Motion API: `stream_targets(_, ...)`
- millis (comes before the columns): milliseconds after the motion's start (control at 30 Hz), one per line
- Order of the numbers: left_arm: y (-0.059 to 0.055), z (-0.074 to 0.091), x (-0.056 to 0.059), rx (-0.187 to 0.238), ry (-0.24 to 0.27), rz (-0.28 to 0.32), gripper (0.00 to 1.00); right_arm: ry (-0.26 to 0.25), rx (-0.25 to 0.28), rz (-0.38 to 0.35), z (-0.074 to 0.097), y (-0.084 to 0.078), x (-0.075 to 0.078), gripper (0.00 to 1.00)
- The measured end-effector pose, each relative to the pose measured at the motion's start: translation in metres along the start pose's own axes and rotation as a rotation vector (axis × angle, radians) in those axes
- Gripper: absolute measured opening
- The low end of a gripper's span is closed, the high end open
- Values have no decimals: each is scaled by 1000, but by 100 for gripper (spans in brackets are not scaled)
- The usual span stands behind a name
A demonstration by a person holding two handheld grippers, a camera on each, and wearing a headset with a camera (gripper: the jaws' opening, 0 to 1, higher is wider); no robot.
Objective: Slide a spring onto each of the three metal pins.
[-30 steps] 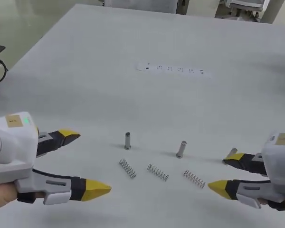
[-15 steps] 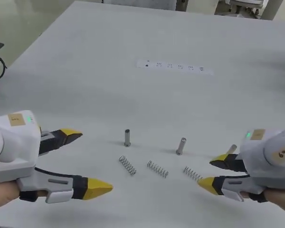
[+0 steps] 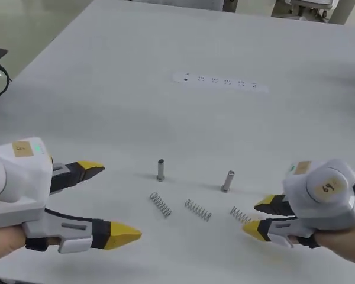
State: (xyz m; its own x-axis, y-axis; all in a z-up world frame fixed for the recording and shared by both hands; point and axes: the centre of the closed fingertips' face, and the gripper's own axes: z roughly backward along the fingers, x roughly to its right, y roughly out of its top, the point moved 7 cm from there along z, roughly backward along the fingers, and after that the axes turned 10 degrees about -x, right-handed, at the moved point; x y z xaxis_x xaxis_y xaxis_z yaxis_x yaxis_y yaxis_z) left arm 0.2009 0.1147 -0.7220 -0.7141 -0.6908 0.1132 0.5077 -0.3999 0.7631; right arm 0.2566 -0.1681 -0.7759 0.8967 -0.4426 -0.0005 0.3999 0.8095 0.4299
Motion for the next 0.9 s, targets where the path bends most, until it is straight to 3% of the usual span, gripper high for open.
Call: stream_targets(900,-1,0,0,-8,-4,7,81,40,-72,-2,-16,-1,6,16)
